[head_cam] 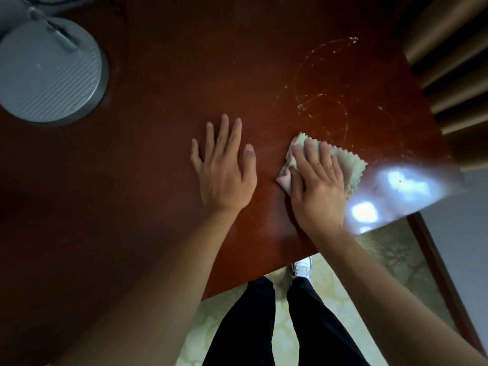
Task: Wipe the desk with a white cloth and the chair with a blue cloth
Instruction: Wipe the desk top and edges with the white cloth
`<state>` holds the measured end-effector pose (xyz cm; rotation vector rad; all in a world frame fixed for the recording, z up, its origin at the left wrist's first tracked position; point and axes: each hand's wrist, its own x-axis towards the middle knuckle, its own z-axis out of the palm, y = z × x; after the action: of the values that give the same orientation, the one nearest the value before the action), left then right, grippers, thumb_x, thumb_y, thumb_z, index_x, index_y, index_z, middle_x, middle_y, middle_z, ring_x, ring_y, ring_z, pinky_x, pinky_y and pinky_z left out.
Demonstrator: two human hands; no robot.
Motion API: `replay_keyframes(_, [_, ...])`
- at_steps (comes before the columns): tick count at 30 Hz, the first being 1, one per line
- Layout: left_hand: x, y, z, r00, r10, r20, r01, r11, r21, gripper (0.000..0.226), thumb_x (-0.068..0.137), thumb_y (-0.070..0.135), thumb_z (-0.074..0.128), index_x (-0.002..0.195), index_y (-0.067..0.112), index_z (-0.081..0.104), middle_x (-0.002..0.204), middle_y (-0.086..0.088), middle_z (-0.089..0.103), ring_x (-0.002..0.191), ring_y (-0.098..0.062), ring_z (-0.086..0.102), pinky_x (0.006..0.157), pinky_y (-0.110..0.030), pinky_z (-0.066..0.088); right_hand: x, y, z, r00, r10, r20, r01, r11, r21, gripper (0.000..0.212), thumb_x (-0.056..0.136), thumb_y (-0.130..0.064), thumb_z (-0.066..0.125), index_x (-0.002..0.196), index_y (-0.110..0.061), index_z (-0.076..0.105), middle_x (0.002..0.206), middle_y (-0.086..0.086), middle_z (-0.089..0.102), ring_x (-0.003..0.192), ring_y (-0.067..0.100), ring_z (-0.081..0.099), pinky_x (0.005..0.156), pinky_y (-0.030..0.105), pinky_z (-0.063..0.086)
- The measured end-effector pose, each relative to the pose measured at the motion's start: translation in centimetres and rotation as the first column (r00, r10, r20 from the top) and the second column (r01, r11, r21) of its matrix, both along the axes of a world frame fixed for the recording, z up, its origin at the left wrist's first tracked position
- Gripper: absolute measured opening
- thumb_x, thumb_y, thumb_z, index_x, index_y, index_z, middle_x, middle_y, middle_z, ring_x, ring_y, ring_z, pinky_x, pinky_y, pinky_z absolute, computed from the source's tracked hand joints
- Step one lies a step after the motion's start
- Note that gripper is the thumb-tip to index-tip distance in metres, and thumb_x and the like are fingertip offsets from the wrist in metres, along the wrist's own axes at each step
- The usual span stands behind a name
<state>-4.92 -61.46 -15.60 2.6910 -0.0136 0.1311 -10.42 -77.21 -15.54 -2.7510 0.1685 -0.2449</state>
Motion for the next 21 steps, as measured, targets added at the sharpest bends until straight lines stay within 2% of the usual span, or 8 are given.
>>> replay_keyframes(7, [-0.1,0.2,0.2,1.000,0.002,0.006,-0.002,1.000,-0.024,0.052,0.098,0.040,0.030,0.143,0.021,0.049,0.153,-0.001,0.043,0.148,-0.023,0.027,0.121,-0.051,0.012,4.2,2.2,0.4,0.939,0.343,-0.030,-0.343,0.939,0.002,0.043,0.100,-0.031,0.039,0.139,-0.019,0.052,0.147,0.004,0.046,0.143,0.028,0.031,0.118,0.044,0.024])
replay_keyframes(9, [-0.2,0.2,0.2,1.000,0.004,0.011,-0.004,0.999,-0.042,0.051,0.097,0.039,0.032,0.142,0.021,0.051,0.152,-0.001,0.044,0.147,-0.022,0.028,0.121,-0.051,0.012,4.8,1.5,0.4,0.923,0.382,-0.052,-0.383,0.923,-0.019,0.042,0.100,-0.029,0.042,0.139,-0.017,0.052,0.147,0.006,0.046,0.142,0.029,0.033,0.118,0.044,0.025])
replay_keyframes(10, [-0.2,0.2,0.2,1.000,0.007,0.012,-0.007,0.999,-0.046,0.051,0.097,0.038,0.034,0.141,0.021,0.052,0.152,0.000,0.044,0.147,-0.022,0.028,0.121,-0.050,0.012,4.9,0.5,0.3,0.941,0.336,-0.050,-0.337,0.941,-0.028,0.042,0.100,-0.028,0.044,0.139,-0.016,0.052,0.146,0.008,0.047,0.142,0.030,0.034,0.117,0.045,0.026])
replay_keyframes(13, [-0.2,0.1,0.3,1.000,0.019,0.017,-0.018,0.998,-0.054,0.049,0.097,0.037,0.035,0.140,0.021,0.054,0.150,0.001,0.046,0.147,-0.021,0.029,0.121,-0.050,0.012,5.6,-2.9,0.5,0.998,0.023,-0.051,-0.022,1.000,0.006,0.042,0.100,-0.027,0.042,0.140,-0.016,0.051,0.148,0.009,0.045,0.142,0.030,0.032,0.117,0.043,0.024])
replay_keyframes(15, [-0.1,0.0,0.3,1.000,0.021,0.017,-0.019,0.998,-0.057,0.050,0.097,0.038,0.035,0.139,0.021,0.055,0.150,0.001,0.047,0.147,-0.021,0.030,0.121,-0.050,0.012,5.8,-3.0,0.8,0.997,-0.056,-0.059,0.056,0.998,-0.003,0.042,0.100,-0.026,0.041,0.140,-0.016,0.050,0.149,0.009,0.044,0.143,0.031,0.031,0.117,0.044,0.024])
replay_keyframes(17, [-0.2,0.1,0.4,0.999,0.026,0.025,-0.024,0.996,-0.081,0.051,0.097,0.039,0.034,0.138,0.020,0.055,0.149,0.001,0.048,0.146,-0.021,0.031,0.121,-0.050,0.013,5.4,-0.6,1.0,0.996,0.062,-0.065,-0.063,0.998,-0.005,0.044,0.099,-0.028,0.041,0.140,-0.016,0.050,0.147,0.009,0.047,0.142,0.032,0.034,0.116,0.046,0.024])
replay_keyframes(19, [-0.2,0.1,0.4,0.999,0.029,0.042,-0.025,0.995,-0.101,0.051,0.097,0.040,0.032,0.137,0.019,0.056,0.148,0.000,0.049,0.145,-0.021,0.033,0.120,-0.051,0.014,4.5,2.6,0.8,0.961,0.271,-0.058,-0.271,0.963,0.002,0.044,0.098,-0.028,0.044,0.140,-0.017,0.051,0.145,0.006,0.049,0.141,0.030,0.035,0.117,0.046,0.025])
replay_keyframes(21, [-0.2,0.1,0.4,0.999,0.025,0.048,-0.019,0.994,-0.109,0.050,0.098,0.039,0.031,0.137,0.020,0.057,0.147,0.000,0.050,0.145,-0.021,0.033,0.120,-0.051,0.013,3.7,4.1,0.4,0.926,0.373,-0.049,-0.372,0.927,0.043,0.041,0.098,-0.025,0.048,0.138,-0.017,0.053,0.145,0.003,0.049,0.143,0.025,0.033,0.118,0.043,0.024])
